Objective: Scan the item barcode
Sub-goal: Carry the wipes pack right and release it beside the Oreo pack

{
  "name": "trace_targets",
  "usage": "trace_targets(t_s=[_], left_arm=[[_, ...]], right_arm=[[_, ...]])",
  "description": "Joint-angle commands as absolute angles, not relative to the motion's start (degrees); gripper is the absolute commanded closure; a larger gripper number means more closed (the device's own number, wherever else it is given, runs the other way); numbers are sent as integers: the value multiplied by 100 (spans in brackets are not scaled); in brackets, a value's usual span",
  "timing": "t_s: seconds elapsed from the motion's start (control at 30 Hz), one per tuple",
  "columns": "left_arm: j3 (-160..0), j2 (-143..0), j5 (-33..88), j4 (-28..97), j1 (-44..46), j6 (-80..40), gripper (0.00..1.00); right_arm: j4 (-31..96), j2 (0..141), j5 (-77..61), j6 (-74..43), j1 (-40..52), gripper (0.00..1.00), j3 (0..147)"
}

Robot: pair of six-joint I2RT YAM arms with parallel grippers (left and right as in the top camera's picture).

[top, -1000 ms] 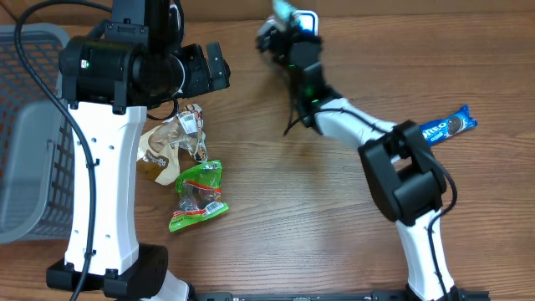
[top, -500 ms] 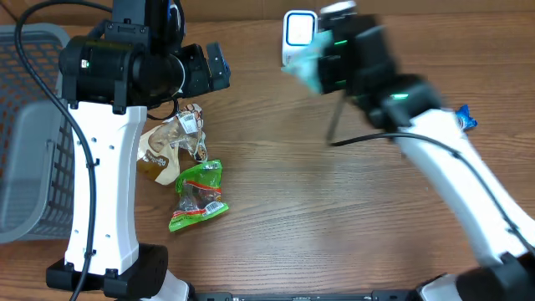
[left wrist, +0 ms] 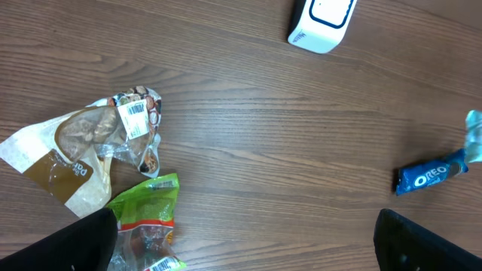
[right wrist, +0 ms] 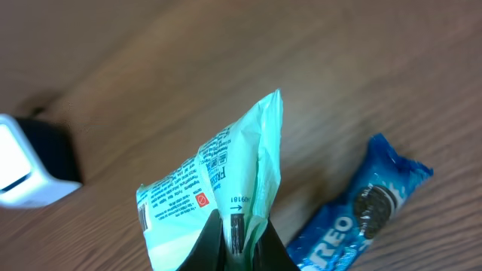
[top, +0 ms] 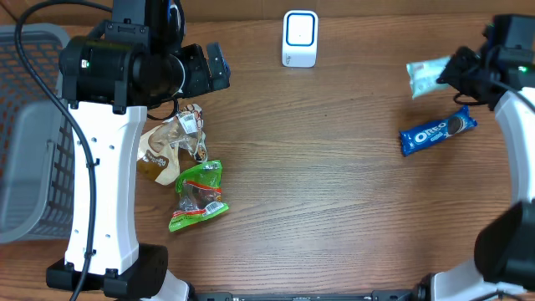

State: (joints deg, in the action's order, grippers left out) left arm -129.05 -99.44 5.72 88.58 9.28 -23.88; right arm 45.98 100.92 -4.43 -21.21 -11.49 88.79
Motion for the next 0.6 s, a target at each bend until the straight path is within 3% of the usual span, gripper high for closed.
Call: trace_targets(t_s=[0.0,0.17,0.37,0.5,0.57], left_arm=[[-12949,-9970,537,8847,939,-2399,0],[-12949,-9970,537,8847,939,-2399,0],[-12949,-9970,537,8847,939,-2399,0],[-12949,-9970,537,8847,939,-2399,0],[-12949,-9970,537,8847,939,-2399,0]], right_arm=[[4521,10584,-956,-2366,-1356,96,8833],[4460,11308,-910,-2163,-1389,94,8833],[4838,11443,-910,-2167,-1402,79,8847],[5258,11249,-1011,-2274,-1457,74,8954],[5546,11076,-1483,-2211,-1472,65,9111]])
